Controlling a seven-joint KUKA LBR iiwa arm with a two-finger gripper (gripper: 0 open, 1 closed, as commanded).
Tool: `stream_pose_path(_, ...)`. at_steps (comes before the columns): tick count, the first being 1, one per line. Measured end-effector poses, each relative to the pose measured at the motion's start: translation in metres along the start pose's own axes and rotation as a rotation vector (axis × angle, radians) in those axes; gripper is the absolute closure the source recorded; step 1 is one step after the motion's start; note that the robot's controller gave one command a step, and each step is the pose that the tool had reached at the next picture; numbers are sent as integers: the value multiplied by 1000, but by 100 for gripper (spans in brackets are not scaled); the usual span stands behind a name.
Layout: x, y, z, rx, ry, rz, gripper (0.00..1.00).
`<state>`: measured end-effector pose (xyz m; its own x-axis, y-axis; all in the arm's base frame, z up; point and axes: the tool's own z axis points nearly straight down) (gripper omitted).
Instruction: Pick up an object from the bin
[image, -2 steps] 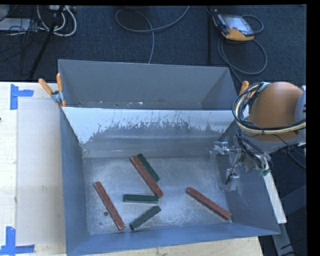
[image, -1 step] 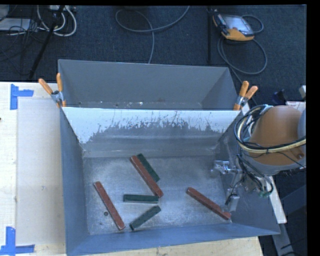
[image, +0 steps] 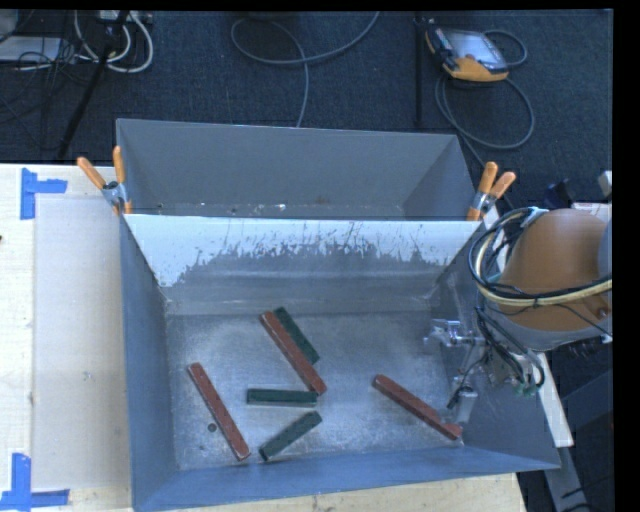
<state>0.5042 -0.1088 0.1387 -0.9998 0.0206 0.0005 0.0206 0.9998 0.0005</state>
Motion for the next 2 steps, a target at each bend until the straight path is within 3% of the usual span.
stream_pose_path(1, 14, -4, 70, 0, 1, 133, 0)
stream_pose_path(2, 21, -9, 70, 0, 2, 198, 100)
